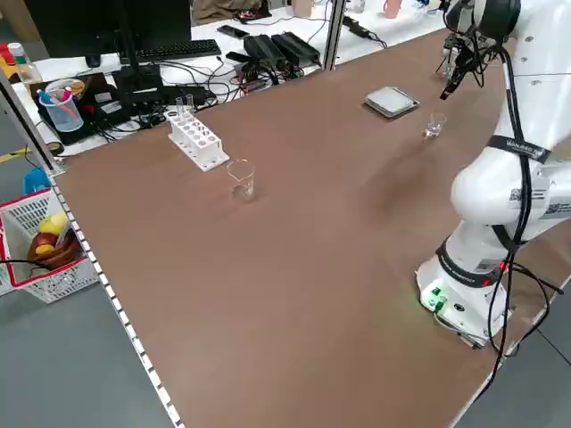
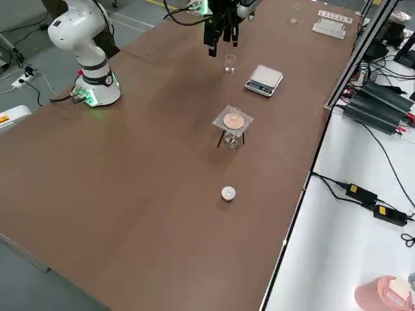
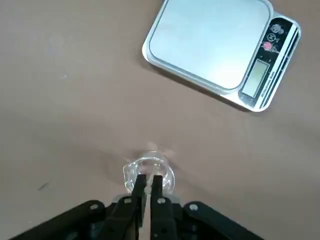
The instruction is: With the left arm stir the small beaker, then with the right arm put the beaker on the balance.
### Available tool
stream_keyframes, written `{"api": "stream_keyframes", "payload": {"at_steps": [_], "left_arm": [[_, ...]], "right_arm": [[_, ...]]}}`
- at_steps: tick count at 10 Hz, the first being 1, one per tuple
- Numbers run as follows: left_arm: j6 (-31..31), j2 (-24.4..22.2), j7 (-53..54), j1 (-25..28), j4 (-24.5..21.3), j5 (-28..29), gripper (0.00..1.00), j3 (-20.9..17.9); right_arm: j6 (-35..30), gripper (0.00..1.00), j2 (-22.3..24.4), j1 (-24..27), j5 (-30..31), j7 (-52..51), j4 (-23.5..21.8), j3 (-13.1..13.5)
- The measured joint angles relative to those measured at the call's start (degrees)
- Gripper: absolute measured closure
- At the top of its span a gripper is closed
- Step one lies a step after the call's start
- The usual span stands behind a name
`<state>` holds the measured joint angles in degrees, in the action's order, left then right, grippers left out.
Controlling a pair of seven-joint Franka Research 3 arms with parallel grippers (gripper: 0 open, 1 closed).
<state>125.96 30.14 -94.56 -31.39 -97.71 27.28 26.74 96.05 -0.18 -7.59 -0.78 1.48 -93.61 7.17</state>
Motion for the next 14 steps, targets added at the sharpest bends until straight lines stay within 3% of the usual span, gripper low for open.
{"api": "stream_keyframes", "payload": {"at_steps": [14], "left_arm": [[-3.4, -1.2, 0.1, -0.4, 1.5, -0.2, 0.93, 0.0]], "right_arm": [[-0.2, 0.00, 0.0, -0.1, 0.0, 0.0, 0.0, 0.0]]}}
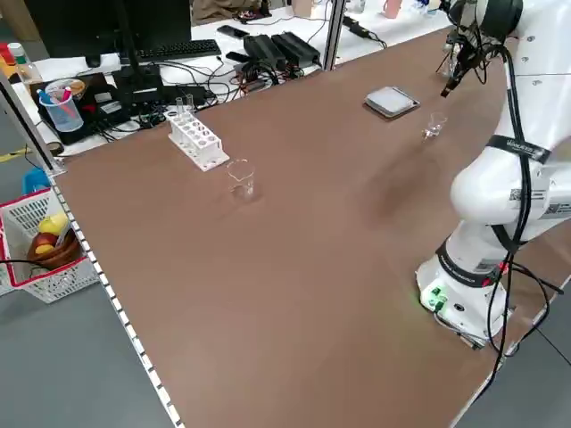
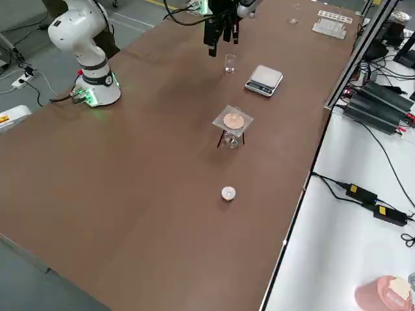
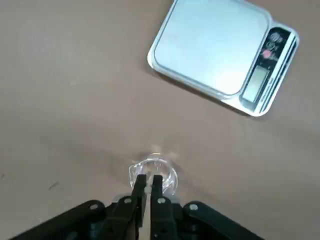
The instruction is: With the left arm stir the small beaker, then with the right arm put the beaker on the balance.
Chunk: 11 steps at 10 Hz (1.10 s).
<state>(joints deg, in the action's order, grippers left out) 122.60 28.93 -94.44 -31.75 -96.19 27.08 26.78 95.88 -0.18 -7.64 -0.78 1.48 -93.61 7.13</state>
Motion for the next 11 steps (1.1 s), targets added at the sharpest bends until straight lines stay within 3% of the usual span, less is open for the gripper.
{"api": "stream_keyframes", "payload": {"at_steps": [3, 8, 11], "left_arm": [[-1.4, -1.2, 0.0, 0.4, 1.1, -2.3, 0.93, 0.0], [-9.1, -1.7, 0.8, 0.3, 4.9, -4.4, 0.93, 1.2], [-13.1, -3.7, 6.4, 2.3, 7.0, -9.1, 0.93, 1.3]], "right_arm": [[0.0, 0.00, 0.0, 0.0, 0.0, 0.0, 0.0, -0.3], [-0.5, 0.00, 0.0, -0.2, 0.0, -0.7, 0.2, -0.9], [-0.9, 0.00, 0.1, -0.5, 0.0, -1.9, 0.3, -1.1]]}}
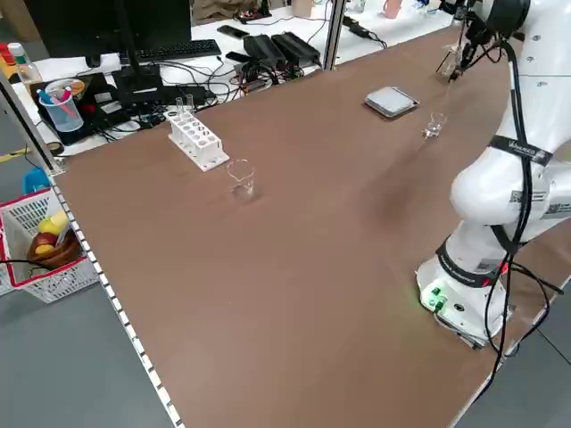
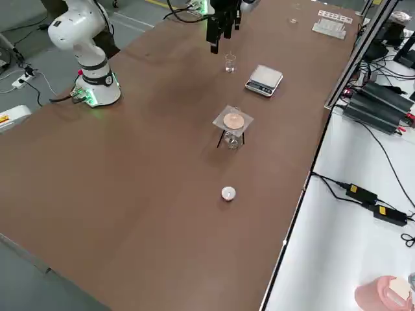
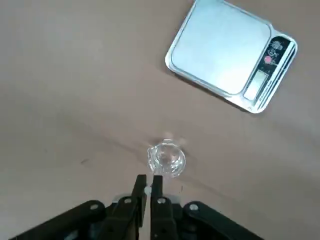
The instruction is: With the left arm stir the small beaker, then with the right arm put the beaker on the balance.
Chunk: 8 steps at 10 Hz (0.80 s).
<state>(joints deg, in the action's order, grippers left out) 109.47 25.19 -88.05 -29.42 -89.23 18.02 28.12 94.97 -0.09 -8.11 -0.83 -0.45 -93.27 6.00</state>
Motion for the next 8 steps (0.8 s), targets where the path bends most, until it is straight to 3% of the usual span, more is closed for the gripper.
{"api": "stream_keyframes", "payload": {"at_steps": [4, 6, 8], "left_arm": [[-4.5, -7.2, 13.8, 13.3, -1.6, -5.1, 0.93, 0.0], [-4.6, -9.7, 21.8, 20.8, -5.8, -5.2, 0.93, -0.1], [-3.9, -13.1, 32.9, 32.5, -10.0, -5.2, 0.93, -0.2]], "right_arm": [[-0.2, 0.00, 0.2, -0.4, 0.0, -4.5, 0.1, -0.2], [-0.3, 0.00, 0.3, -1.5, -0.4, -8.8, 0.1, -0.4], [-0.3, 0.00, 0.3, -1.7, -4.9, -16.3, 0.1, -0.3]]}}
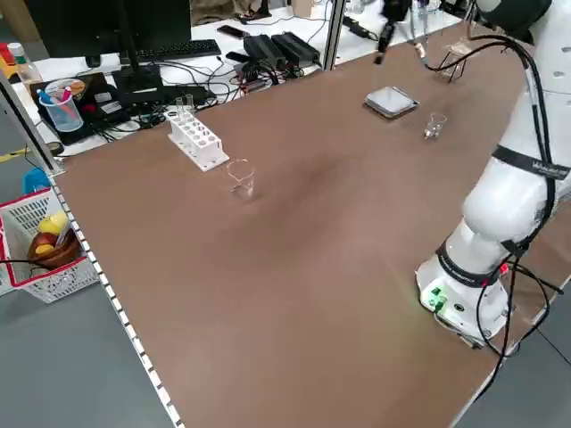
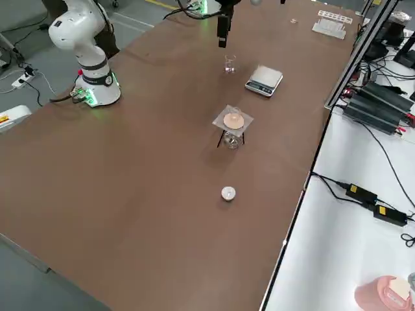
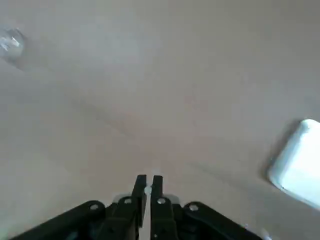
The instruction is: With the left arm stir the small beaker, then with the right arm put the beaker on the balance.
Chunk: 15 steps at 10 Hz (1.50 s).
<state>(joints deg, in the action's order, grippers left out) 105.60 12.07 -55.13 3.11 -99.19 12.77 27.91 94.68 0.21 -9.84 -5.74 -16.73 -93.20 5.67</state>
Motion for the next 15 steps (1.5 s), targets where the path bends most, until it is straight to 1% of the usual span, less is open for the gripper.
{"api": "stream_keyframes", "payload": {"at_steps": [2, 4, 5, 6, 7, 8, 9, 11, 13, 15], "left_arm": [[1.0, -1.9, 8.3, 12.0, -2.0, -0.1, 0.93, -0.1], [5.2, -2.6, 16.5, 22.2, -3.9, -0.1, 0.93, -0.2], [8.7, -3.6, 20.7, 27.1, -5.9, -0.1, 0.93, -0.1], [12.8, -5.0, 24.3, 31.7, -9.1, -0.1, 0.93, -0.2], [16.3, -6.4, 27.3, 35.2, -12.2, -0.1, 0.93, -0.2], [18.4, -7.6, 30.2, 38.2, -14.4, -0.1, 0.93, -0.2], [19.2, -8.5, 32.9, 40.9, -15.3, -0.1, 0.93, -0.2], [21.6, -9.1, 37.3, 44.5, -15.8, -0.1, 0.93, -0.3], [24.5, -8.5, 38.3, 45.5, -16.8, -0.1, 0.93, -0.3], [25.0, -7.9, 38.3, 45.4, -17.1, -0.1, 0.93, -0.2]], "right_arm": [[0.8, 0.00, 0.0, 0.1, -5.7, -10.0, 0.0, 0.3], [2.4, 0.00, -0.2, 0.1, -9.2, -17.2, -0.3, 0.3], [4.0, 0.00, -0.6, 0.0, -11.5, -20.7, -0.8, 0.3], [6.4, 0.00, -1.1, -0.3, -13.4, -23.9, -2.1, 0.2], [8.8, 0.00, -1.6, -1.1, -14.8, -25.9, -3.7, 0.1], [10.9, 0.00, -2.1, -2.7, -16.3, -26.7, -4.9, -0.1], [12.9, 0.00, -2.4, -4.7, -17.7, -26.7, -5.6, -0.2], [17.1, 0.00, -3.3, -7.7, -20.9, -26.7, -6.9, -0.4], [22.1, 0.00, -4.6, -9.1, -25.5, -29.7, -10.0, -0.5], [27.7, 0.00, -5.0, -10.4, -32.4, -37.8, -15.1, -0.5]]}}
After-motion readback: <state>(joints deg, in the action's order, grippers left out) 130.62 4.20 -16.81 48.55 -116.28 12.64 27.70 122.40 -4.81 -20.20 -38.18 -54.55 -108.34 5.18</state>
